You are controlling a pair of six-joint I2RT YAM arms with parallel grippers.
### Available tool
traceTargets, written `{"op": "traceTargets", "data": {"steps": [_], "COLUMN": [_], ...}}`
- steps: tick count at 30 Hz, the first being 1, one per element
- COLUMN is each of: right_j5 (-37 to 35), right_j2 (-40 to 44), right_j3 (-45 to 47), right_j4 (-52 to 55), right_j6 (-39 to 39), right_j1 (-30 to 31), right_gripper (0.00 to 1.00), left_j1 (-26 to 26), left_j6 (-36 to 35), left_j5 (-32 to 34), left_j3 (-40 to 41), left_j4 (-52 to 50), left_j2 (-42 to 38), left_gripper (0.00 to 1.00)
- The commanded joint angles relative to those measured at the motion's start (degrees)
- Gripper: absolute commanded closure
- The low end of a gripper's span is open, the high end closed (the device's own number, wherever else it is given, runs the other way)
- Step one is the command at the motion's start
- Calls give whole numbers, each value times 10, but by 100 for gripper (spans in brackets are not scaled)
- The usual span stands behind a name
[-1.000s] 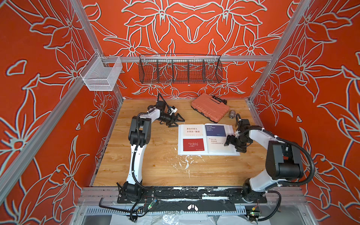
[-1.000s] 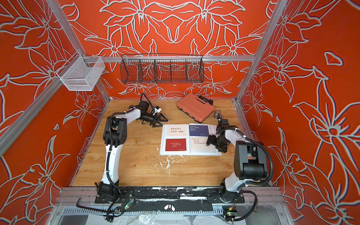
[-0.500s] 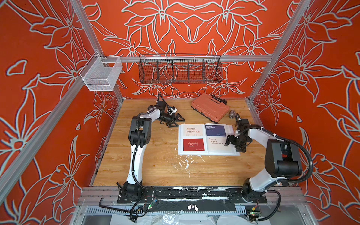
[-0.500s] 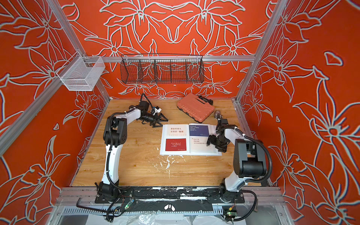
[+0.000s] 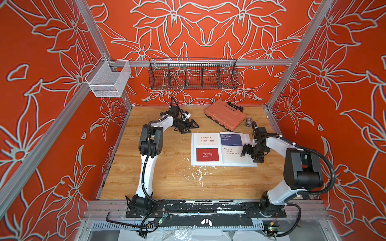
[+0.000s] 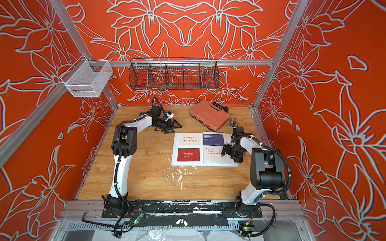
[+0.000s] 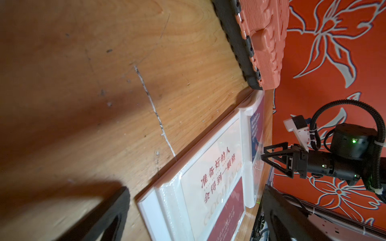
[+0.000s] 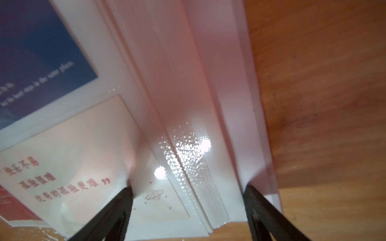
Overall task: Place the photos into the photo albums
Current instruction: Close the photo album at the center of the board.
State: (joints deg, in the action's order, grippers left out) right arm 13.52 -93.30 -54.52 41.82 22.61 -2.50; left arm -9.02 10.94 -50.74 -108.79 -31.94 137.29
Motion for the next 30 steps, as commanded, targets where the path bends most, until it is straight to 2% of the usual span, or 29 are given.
{"op": "traceTargets", "data": {"steps": [1, 5, 13, 26, 30], "right_j5": [-1, 3, 12, 18, 8], "right_j2": [-27, -33, -42, -63, -61], "right_j3": [3, -2, -7, -13, -22], "right_j4": [-6, -8, -15, -19, -19], "right_j6": [4, 4, 5, 6, 9], "right_j1": [4, 5, 6, 15, 21], "right_gripper": [14, 14, 14, 14, 14], "left_j1": [-1, 2, 1, -2, -5], "left_j6": [-47, -48, -54, 1, 6], "left_j5": [33, 1, -48, -133, -134], "left_j3": [2, 31, 14, 3, 10], "left_j4": [-85, -77, -89, -27, -18], "left_j2": [40, 33, 47, 39, 21], "left_gripper": [3, 3, 3, 3, 3]}}
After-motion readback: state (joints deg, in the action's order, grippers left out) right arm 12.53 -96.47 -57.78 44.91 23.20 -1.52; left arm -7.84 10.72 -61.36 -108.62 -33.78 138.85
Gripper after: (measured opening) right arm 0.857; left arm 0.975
